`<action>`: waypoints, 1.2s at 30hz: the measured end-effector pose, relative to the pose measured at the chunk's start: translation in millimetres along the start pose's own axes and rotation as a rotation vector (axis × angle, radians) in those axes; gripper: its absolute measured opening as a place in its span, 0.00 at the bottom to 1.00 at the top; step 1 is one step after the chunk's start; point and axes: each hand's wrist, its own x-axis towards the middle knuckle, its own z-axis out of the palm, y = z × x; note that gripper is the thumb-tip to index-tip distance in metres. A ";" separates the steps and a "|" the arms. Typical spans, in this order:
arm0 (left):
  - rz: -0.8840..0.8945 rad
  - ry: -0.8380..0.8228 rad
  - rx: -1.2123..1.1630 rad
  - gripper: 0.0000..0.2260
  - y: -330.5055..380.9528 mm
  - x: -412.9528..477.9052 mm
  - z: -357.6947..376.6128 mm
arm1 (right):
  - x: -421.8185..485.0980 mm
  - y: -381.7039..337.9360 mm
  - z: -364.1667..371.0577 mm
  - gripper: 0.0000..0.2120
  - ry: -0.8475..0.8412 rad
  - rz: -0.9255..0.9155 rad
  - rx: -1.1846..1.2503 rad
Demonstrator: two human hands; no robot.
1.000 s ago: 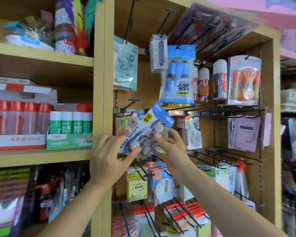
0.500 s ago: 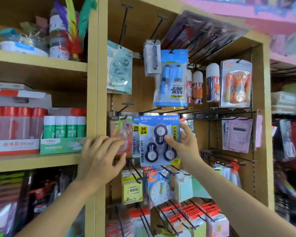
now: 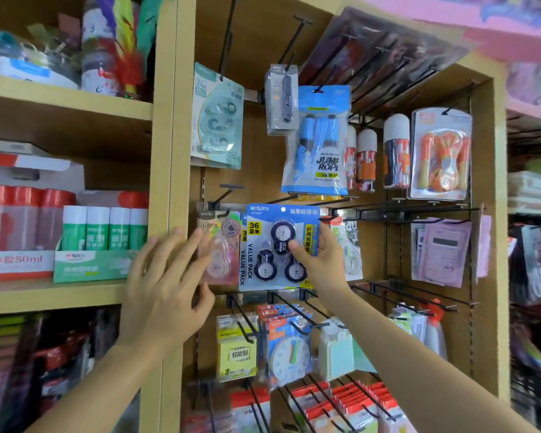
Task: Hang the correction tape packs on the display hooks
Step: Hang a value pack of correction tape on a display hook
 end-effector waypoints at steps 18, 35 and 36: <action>-0.014 0.048 0.016 0.14 2.9 -1.4 1.4 | -5.5 14.5 0.8 0.16 -0.003 0.191 0.100; -0.012 0.049 0.008 0.14 3.7 -3.0 0.7 | -32.2 27.9 24.4 0.27 -0.018 -0.507 -0.932; -0.013 0.046 0.007 0.14 3.9 -3.0 0.3 | -31.5 30.0 27.0 0.28 -0.060 -0.500 -0.983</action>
